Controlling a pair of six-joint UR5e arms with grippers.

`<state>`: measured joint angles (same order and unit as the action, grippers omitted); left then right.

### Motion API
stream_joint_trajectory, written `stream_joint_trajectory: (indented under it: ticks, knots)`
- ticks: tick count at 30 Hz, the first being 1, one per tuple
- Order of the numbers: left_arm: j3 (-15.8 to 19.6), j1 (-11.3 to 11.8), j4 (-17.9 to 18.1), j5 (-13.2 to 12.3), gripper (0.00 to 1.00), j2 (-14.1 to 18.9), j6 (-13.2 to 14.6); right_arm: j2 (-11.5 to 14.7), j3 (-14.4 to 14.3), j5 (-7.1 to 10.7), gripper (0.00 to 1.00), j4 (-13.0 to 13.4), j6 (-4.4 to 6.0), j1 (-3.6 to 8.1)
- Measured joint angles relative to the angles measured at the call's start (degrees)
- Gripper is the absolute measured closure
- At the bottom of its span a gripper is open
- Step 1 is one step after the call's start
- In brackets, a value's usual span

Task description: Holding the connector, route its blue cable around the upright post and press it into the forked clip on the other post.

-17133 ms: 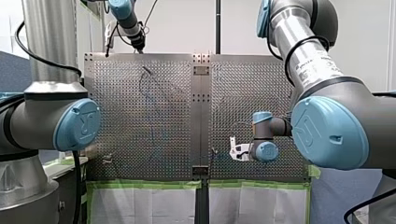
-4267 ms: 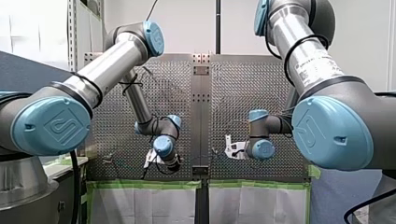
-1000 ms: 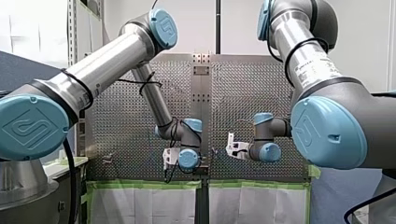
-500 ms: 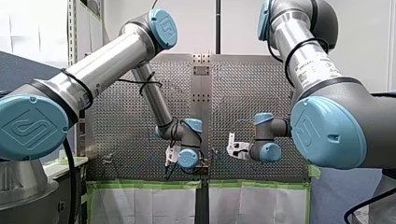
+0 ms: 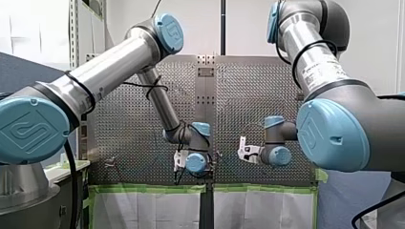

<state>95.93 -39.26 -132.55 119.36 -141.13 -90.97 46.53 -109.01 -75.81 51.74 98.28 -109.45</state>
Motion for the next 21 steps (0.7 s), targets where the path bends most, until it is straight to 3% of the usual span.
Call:
stream_joint_trajectory:
  ticks: [10, 21]
  knots:
    - [-4.45, 0.15, -3.8, -0.76, 1.0, -2.7, -0.76, -4.24, 2.25, -0.3, 1.0, -0.29, -1.12, 1.11]
    - [-5.34, 0.71, -4.22, -1.1, 1.0, -2.77, -0.86, -4.81, 4.45, -0.23, 1.0, -2.2, -1.21, 1.88]
